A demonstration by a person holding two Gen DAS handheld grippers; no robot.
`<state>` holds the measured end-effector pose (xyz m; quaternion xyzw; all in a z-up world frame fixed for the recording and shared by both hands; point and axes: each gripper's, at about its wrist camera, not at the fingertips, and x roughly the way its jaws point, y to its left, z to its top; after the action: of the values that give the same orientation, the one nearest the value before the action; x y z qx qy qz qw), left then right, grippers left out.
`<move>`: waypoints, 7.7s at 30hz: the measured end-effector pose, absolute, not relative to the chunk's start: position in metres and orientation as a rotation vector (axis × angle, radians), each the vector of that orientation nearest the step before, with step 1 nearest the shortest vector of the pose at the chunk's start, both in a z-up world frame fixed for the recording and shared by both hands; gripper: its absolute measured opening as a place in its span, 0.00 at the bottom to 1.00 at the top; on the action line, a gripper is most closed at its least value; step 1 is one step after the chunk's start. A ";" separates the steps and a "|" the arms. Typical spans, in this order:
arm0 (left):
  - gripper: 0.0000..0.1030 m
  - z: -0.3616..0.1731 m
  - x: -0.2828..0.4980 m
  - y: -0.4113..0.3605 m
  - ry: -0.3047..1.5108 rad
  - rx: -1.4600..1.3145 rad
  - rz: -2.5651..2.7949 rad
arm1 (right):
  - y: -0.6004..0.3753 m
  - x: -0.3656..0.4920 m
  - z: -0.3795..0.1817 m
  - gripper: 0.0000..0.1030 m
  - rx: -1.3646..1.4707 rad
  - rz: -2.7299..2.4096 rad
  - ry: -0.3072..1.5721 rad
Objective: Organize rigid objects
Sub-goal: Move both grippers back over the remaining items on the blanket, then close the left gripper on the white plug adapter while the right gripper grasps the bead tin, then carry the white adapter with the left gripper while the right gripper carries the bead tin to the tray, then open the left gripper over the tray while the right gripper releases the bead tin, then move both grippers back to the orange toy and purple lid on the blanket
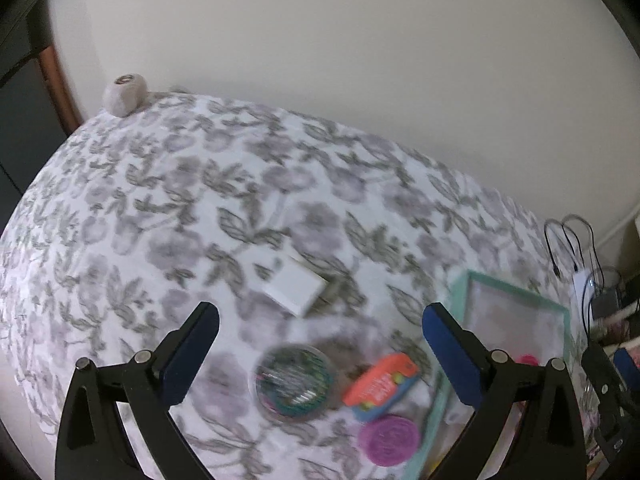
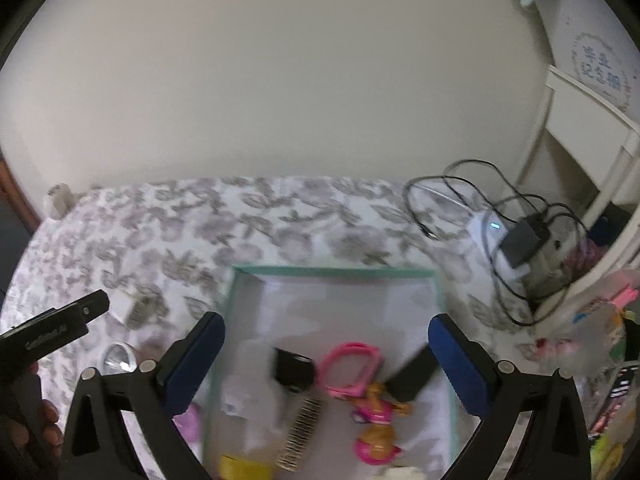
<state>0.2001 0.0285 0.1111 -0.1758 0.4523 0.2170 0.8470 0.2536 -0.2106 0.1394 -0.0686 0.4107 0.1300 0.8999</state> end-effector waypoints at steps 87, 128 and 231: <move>0.98 0.033 0.167 0.163 1.097 -0.687 0.444 | -0.020 0.209 0.010 0.72 -0.348 0.739 1.067; 0.50 0.037 0.214 0.104 0.922 -0.535 0.270 | -0.064 0.239 0.027 0.72 -0.139 0.710 1.077; 0.68 0.092 0.233 -0.089 1.012 -0.322 0.122 | -0.265 0.277 0.112 0.74 -0.032 0.215 0.914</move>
<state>0.2335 -0.0886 0.0920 -0.1532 0.4825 0.0582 0.8604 0.2774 -0.2651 0.1119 -0.0156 0.4404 0.1037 0.8917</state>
